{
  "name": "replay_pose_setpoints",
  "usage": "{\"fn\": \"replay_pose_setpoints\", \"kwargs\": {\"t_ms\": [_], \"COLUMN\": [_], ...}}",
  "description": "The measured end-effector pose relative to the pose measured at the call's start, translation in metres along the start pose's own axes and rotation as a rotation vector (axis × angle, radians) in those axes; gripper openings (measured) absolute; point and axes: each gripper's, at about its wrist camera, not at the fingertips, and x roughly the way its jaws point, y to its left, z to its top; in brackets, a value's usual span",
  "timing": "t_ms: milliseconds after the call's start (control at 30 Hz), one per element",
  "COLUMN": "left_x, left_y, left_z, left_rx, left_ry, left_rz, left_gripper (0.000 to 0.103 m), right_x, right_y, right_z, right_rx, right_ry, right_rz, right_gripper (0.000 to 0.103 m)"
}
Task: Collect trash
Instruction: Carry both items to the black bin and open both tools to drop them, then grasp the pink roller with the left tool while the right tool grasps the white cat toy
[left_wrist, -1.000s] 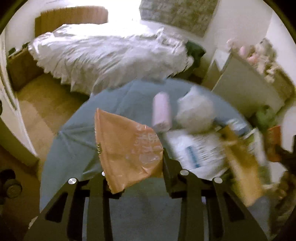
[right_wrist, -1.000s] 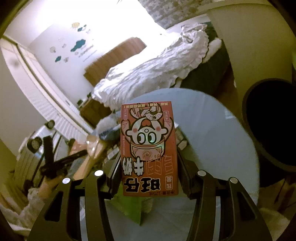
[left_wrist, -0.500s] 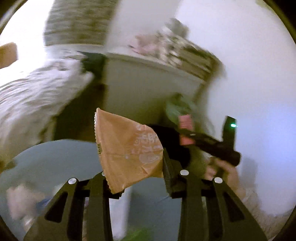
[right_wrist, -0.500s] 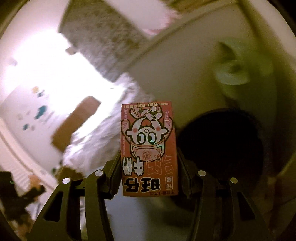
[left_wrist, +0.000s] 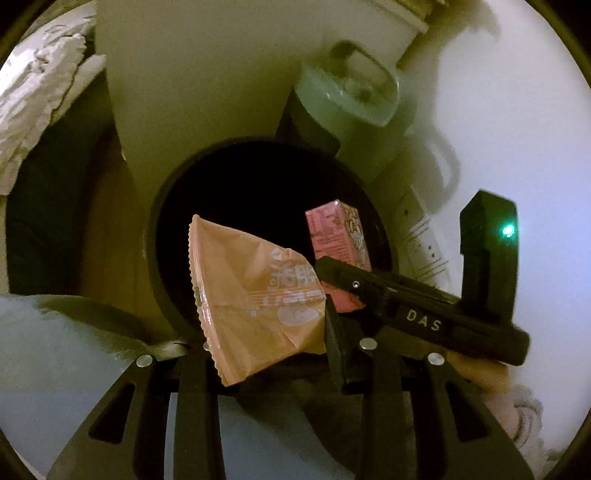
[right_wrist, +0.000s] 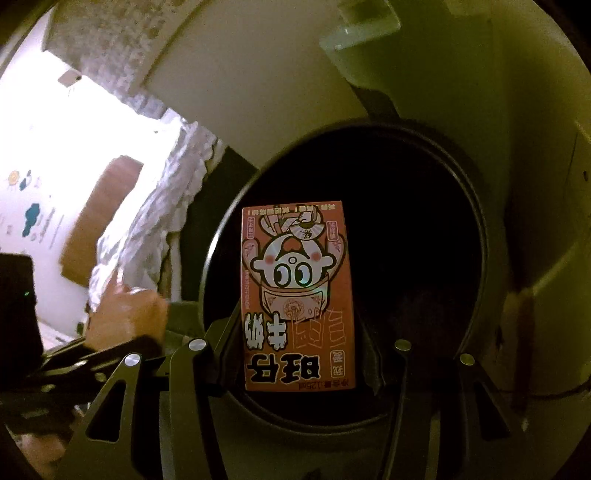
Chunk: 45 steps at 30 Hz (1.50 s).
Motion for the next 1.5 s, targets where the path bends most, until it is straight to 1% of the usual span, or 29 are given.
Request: {"fn": "replay_pose_setpoints", "kwargs": {"t_ms": [133, 267, 333, 400, 433, 467, 500, 567, 667, 733, 833, 933, 967, 1033, 1133, 1200, 1267, 1333, 1367, 1400, 1467, 1500], "left_x": [0.018, 0.02, 0.021, 0.02, 0.017, 0.014, 0.012, 0.001, -0.014, -0.024, -0.048, -0.092, -0.104, -0.134, -0.184, -0.216, -0.236, -0.248, -0.255, -0.257, -0.257, -0.255], "left_y": [-0.004, -0.003, -0.001, 0.001, 0.002, 0.003, 0.002, 0.0, 0.0, 0.0, -0.003, -0.003, -0.002, 0.005, 0.031, 0.061, 0.09, 0.123, 0.148, 0.163, 0.2, 0.214], "left_z": [0.008, -0.011, -0.012, -0.015, -0.017, -0.018, -0.019, -0.023, -0.029, -0.032, -0.042, -0.064, -0.07, -0.087, -0.12, -0.157, -0.189, -0.22, -0.241, -0.253, -0.279, -0.286], "left_rx": [0.011, 0.004, 0.002, -0.001, -0.003, -0.002, 0.001, 0.018, 0.019, 0.008, -0.013, -0.035, -0.042, -0.062, -0.131, -0.206, -0.278, -0.357, -0.411, -0.447, -0.519, -0.54], "left_ry": [0.044, 0.064, 0.067, 0.074, 0.074, 0.067, 0.057, 0.026, 0.008, -0.006, -0.05, -0.133, -0.159, -0.218, -0.312, -0.381, -0.415, -0.429, -0.425, -0.417, -0.393, -0.379], "left_rz": [0.014, 0.025, 0.035, 0.046, 0.049, 0.059, 0.067, 0.081, 0.087, 0.08, 0.062, 0.035, 0.033, 0.035, 0.05, 0.1, 0.158, 0.196, 0.225, 0.251, 0.295, 0.306], "left_gripper": [0.034, 0.035, 0.036, 0.038, 0.042, 0.056, 0.072, 0.078, 0.081, 0.081, 0.081, 0.082, 0.085, 0.085, 0.085, 0.085, 0.085, 0.085, 0.085, 0.084, 0.083, 0.082], "right_x": [0.001, -0.003, -0.004, -0.008, -0.009, -0.01, -0.009, -0.01, -0.013, -0.016, -0.023, -0.03, -0.033, -0.037, -0.043, -0.049, -0.056, -0.063, -0.066, -0.066, -0.069, -0.068], "right_y": [0.005, 0.012, 0.013, 0.014, 0.015, 0.014, 0.012, 0.011, 0.009, 0.01, 0.02, 0.037, 0.043, 0.054, 0.07, 0.08, 0.091, 0.111, 0.123, 0.137, 0.177, 0.206], "right_z": [0.001, -0.001, -0.003, -0.005, -0.005, -0.006, -0.005, -0.005, -0.004, -0.005, -0.008, -0.014, -0.017, -0.023, -0.034, -0.04, -0.046, -0.053, -0.056, -0.06, -0.07, -0.077], "right_rx": [-0.017, -0.033, -0.032, -0.036, -0.034, -0.024, -0.012, 0.006, 0.027, 0.033, -0.007, -0.085, -0.114, -0.158, -0.212, -0.238, -0.273, -0.339, -0.373, -0.407, -0.51, -0.59], "right_ry": [0.002, 0.003, 0.001, -0.01, -0.015, -0.018, -0.016, -0.02, -0.043, -0.068, -0.129, -0.184, -0.202, -0.227, -0.252, -0.262, -0.273, -0.277, -0.261, -0.237, -0.172, -0.139], "right_rz": [-0.021, -0.037, -0.03, -0.023, -0.018, -0.009, -0.003, 0.002, 0.022, 0.038, 0.071, 0.073, 0.073, 0.072, 0.083, 0.105, 0.123, 0.136, 0.15, 0.167, 0.218, 0.231], "right_gripper": [0.053, 0.053, 0.053, 0.06, 0.069, 0.073, 0.073, 0.073, 0.073, 0.073, 0.073, 0.073, 0.073, 0.073, 0.073, 0.073, 0.076, 0.076, 0.076, 0.076, 0.076, 0.076]}}
